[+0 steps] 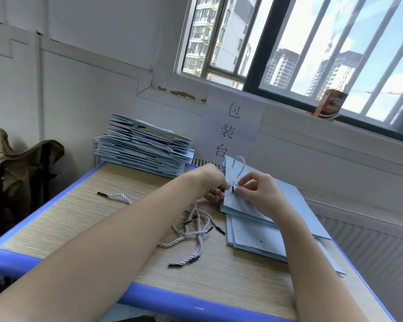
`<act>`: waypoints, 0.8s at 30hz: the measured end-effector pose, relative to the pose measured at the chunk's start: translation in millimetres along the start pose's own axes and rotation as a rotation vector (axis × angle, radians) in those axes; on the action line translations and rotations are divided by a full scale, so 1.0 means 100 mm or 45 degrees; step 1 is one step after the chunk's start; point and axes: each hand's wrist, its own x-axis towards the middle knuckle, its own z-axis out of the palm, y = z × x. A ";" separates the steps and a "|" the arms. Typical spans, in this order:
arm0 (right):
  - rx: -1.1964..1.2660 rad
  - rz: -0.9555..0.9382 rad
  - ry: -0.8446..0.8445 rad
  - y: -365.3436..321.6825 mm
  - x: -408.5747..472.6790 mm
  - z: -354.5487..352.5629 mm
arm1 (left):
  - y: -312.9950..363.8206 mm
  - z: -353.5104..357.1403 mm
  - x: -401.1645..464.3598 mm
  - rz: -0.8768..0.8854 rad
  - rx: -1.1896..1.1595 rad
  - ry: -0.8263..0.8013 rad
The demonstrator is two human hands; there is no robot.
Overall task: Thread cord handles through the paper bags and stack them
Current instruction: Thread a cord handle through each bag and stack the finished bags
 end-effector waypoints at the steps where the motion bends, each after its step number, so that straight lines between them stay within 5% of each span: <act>1: -0.031 -0.004 -0.022 0.00 0.00 0.01 | 0.00 0.00 0.00 0.001 -0.006 -0.005; 24: -0.120 0.002 -0.082 0.02 0.04 0.03 | 0.00 -0.01 0.03 0.009 -0.066 0.031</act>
